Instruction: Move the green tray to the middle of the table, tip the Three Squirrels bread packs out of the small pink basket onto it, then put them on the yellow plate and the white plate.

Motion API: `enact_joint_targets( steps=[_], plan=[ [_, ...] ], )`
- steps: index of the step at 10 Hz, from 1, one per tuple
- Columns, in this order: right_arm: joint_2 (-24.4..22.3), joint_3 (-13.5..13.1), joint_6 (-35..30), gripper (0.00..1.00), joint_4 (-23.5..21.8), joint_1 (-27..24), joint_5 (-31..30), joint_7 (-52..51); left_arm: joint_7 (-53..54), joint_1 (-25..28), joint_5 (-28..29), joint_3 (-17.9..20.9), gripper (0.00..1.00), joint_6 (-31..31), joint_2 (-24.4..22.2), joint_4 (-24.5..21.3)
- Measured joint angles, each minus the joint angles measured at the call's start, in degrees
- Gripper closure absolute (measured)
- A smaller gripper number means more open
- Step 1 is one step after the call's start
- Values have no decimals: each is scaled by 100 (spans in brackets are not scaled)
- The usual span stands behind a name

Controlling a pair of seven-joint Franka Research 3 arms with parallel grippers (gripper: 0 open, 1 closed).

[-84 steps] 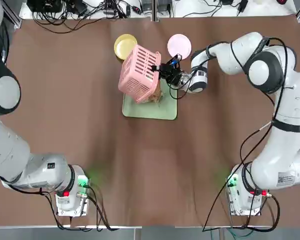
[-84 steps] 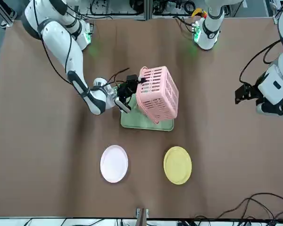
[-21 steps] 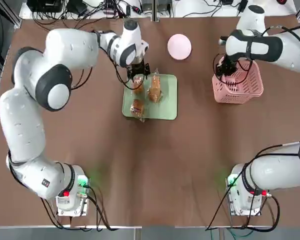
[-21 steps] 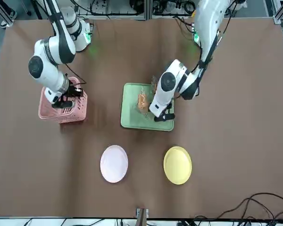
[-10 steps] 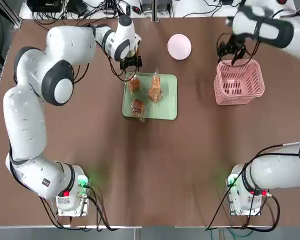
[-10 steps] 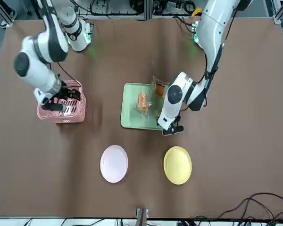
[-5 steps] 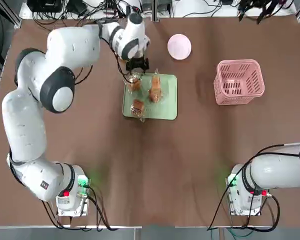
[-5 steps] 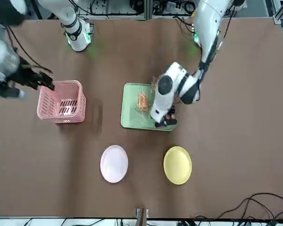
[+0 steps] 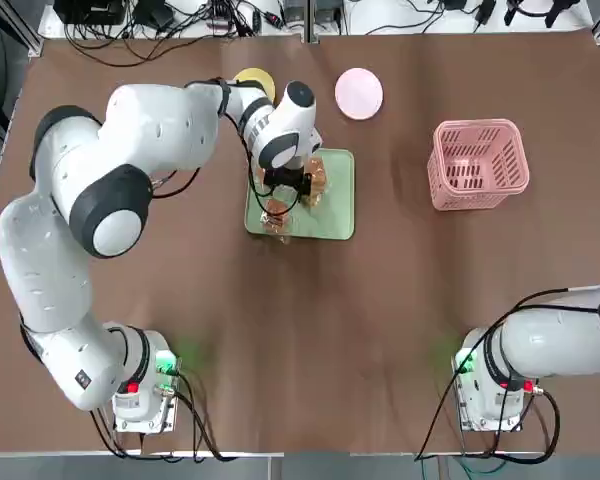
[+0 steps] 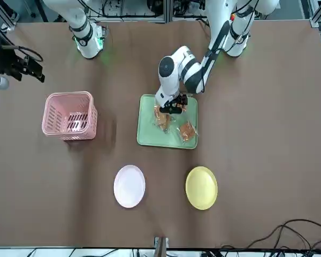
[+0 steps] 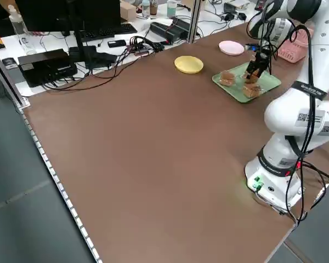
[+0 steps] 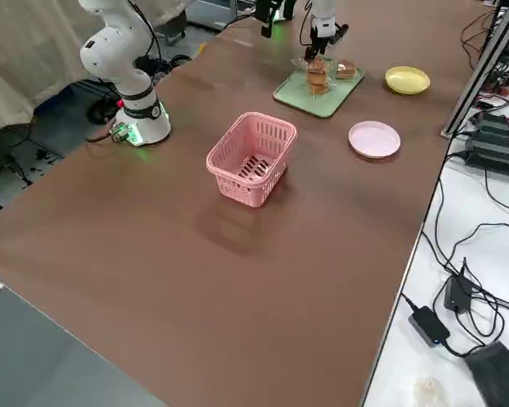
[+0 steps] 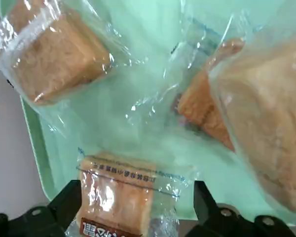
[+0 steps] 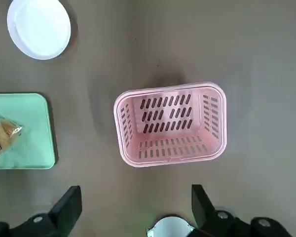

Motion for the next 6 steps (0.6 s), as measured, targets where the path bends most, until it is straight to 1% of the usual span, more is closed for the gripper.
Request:
enact_joint_targets(
  steps=[4, 6],
  plan=[
    [71, -2, 24, 2, -5, 0, -3, -3, 277, 0, 56, -112, 0, -1, -6, -422],
    [71, -1, 24, 2, -4, 0, -3, -4, 312, 34, 237, -112, 0, -1, -14, -520]
  ],
)
